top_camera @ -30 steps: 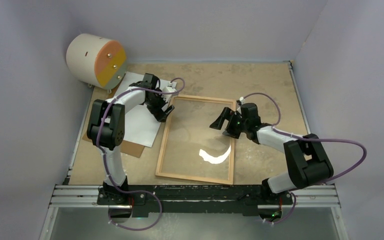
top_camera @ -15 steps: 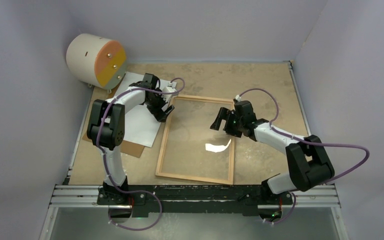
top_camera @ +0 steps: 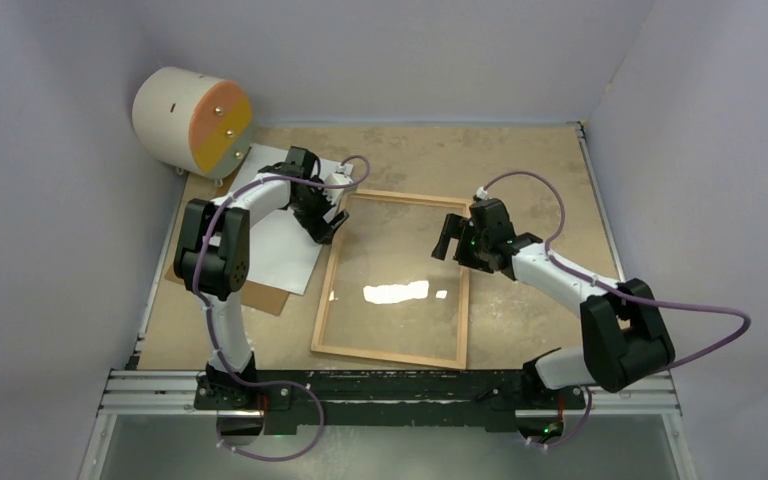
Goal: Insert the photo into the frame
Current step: Move the photo frame to the center of the board.
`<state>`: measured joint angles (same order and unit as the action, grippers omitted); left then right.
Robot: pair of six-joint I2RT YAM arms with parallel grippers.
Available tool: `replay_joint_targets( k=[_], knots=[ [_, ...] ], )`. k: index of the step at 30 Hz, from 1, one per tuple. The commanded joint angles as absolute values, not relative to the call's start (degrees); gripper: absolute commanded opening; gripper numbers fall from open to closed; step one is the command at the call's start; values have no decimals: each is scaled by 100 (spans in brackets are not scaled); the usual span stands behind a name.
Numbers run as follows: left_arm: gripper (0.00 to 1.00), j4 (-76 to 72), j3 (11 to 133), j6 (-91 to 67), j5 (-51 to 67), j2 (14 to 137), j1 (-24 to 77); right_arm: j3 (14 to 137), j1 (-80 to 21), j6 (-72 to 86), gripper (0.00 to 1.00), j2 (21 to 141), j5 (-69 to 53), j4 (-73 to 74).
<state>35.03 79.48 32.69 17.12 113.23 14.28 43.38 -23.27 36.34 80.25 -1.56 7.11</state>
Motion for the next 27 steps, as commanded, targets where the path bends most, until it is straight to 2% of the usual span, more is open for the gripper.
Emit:
replay_joint_targets(
  k=[1, 5, 12, 19, 27],
  knots=[
    [97, 3742, 7848, 3344, 1907, 11196, 1468, 4599, -2351, 3423, 99, 7825, 232, 1006],
    [97, 3762, 7874, 3353, 1901, 11206, 1468, 4570, -2355, 3389, 97, 7721, 117, 938],
    [97, 3775, 7919, 3314, 1890, 11189, 1468, 4271, -2465, 3560, 81, 7753, -391, 580],
    [97, 3803, 7971, 3224, 1962, 11165, 1492, 3976, -2407, 3745, 78, 7918, -563, 515],
    [97, 3770, 8015, 3161, 1957, 11170, 1718, 3708, -1873, 3689, 76, 7752, -782, 447]
  ],
)
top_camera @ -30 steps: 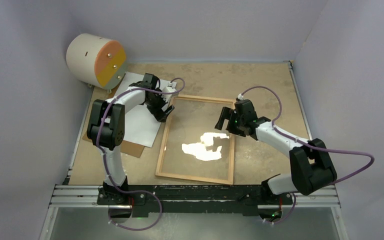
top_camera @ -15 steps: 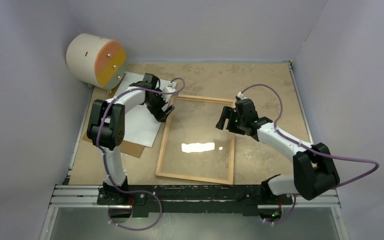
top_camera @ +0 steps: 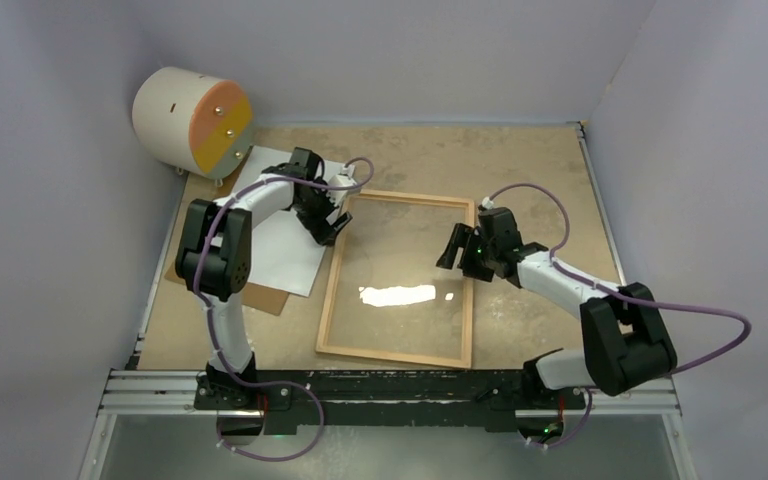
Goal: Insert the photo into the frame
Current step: Move the photo frame to the center of the board, then pick up the photo at the center of the board.
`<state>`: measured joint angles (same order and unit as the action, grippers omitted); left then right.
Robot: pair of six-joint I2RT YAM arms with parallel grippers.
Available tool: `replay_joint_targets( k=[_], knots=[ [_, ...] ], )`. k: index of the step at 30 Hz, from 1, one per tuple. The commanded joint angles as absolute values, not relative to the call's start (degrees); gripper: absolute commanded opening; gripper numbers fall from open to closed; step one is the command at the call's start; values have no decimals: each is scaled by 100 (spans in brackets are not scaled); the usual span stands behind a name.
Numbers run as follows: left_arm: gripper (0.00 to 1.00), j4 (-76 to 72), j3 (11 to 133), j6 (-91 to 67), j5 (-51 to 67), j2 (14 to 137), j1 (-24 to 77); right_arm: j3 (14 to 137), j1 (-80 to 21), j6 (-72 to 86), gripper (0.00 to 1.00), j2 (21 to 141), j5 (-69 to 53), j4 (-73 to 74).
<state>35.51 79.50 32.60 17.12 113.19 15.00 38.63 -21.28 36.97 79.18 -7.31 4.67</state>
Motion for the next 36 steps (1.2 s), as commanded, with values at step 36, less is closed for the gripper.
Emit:
replay_joint_targets(
  k=[36],
  knots=[
    [91, 2629, 7184, 3958, 72, 9774, -1417, 9373, -4905, 4138, 82, 12079, 428, 441]
  ],
)
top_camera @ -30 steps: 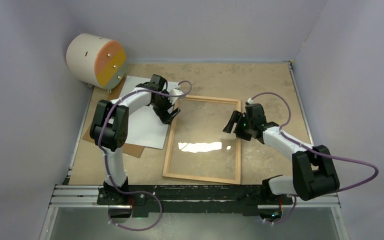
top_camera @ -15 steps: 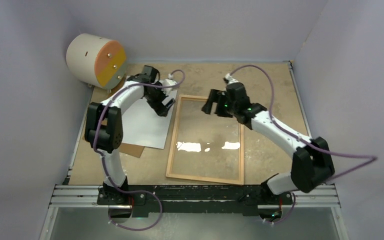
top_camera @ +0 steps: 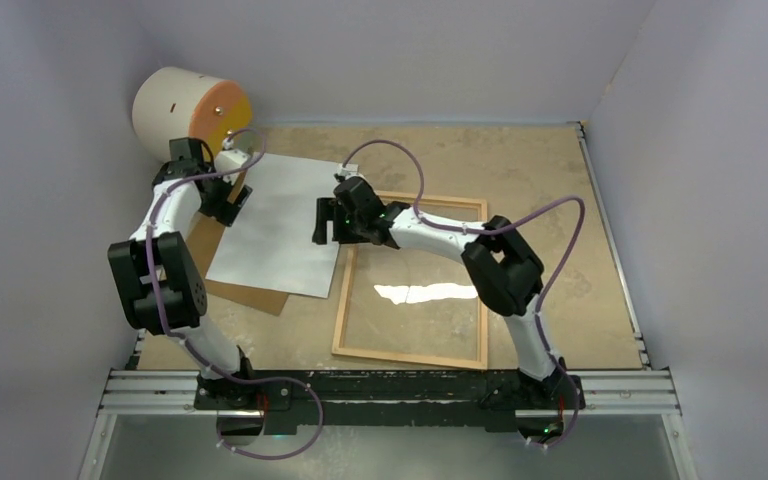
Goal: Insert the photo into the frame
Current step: Pick up the photo at the center of the board.
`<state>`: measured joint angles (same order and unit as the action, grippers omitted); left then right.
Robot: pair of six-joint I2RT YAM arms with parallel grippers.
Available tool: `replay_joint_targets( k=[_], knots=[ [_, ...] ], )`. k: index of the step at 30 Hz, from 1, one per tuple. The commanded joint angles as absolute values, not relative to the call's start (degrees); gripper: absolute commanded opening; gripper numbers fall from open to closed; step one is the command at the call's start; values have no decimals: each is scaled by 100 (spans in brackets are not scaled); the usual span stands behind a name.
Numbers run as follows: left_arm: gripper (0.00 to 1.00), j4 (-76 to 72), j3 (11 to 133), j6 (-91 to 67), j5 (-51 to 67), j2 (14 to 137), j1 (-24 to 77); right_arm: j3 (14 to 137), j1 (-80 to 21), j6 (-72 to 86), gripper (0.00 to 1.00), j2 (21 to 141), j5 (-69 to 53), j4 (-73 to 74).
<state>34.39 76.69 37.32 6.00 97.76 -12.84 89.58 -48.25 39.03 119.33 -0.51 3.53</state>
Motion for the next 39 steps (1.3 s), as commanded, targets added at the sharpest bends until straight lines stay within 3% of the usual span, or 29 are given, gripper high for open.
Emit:
replay_joint_targets(
  k=[1, 13, 25, 32, 39],
  knots=[
    [90, 2334, 7040, 3971, 18, 9766, -1449, 9445, -4924, 4164, 82, 12172, 483, 498],
    [89, 598, 6014, 3701, -838, 9950, -1530, 9637, -4950, 4324, 83, 12625, 1280, 1073],
    [90, 1138, 5926, 3679, -139, 10434, -1477, 10521, -4932, 5001, 85, 13488, 991, 1487],
    [90, 1786, 6025, 3937, 365, 10834, -1459, 9247, -4722, 5943, 84, 12785, -110, -691],
    [89, 2123, 5969, 4263, 447, 11030, -1318, 7942, -4483, 7368, 83, 12386, -1247, -3793]
  ],
)
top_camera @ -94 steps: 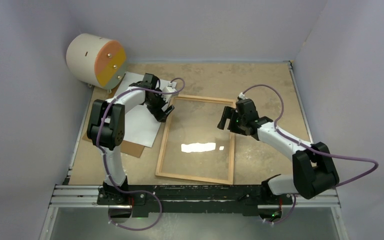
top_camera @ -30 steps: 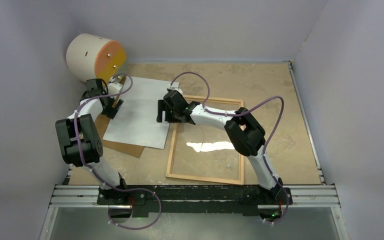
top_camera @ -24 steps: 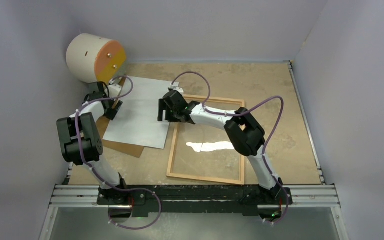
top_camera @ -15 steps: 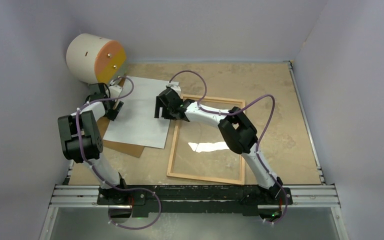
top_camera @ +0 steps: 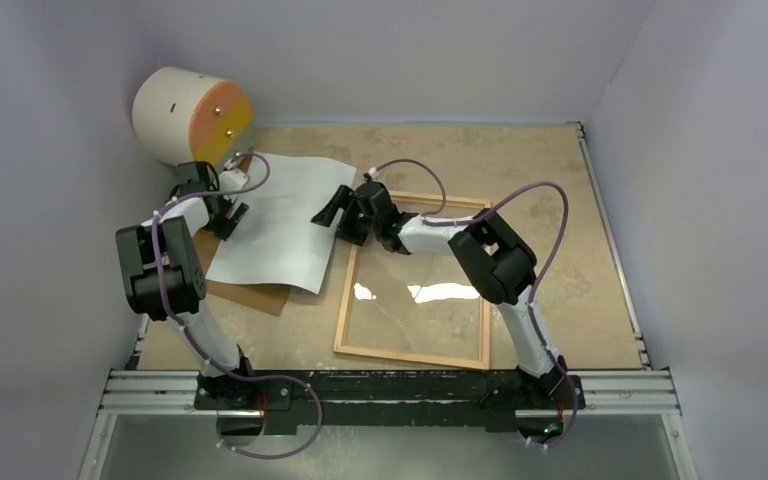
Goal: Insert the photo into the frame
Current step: Pick up the photo at the center of the board.
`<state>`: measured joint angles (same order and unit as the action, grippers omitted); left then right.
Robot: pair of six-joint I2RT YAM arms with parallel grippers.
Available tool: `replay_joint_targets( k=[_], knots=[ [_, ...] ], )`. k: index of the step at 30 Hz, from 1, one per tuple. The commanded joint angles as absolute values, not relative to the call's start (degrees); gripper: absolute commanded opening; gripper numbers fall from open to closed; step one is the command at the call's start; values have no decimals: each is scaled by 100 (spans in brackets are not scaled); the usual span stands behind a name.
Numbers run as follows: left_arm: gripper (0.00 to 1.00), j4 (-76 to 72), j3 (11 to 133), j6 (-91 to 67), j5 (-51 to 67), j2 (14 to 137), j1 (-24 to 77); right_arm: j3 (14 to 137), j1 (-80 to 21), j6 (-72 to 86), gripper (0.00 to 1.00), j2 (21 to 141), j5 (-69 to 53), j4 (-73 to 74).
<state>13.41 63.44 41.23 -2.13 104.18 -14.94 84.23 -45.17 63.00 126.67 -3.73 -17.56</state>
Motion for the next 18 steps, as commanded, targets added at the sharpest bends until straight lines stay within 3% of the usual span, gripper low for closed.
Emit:
replay_joint_targets(
  k=[1, 9, 18],
  knots=[
    [89, 2147, 5942, 4309, 447, 11035, -1306, 7879, -4464, 7538, 83, 12420, -1380, -4218],
    [89, 2259, 5876, 4433, 406, 11055, -1310, 7967, -4457, 8334, 83, 12839, -1699, -5970],
    [89, 2343, 5942, 4420, 421, 11031, -1310, 7834, -4432, 8670, 84, 13037, -1820, -6232]
  ],
)
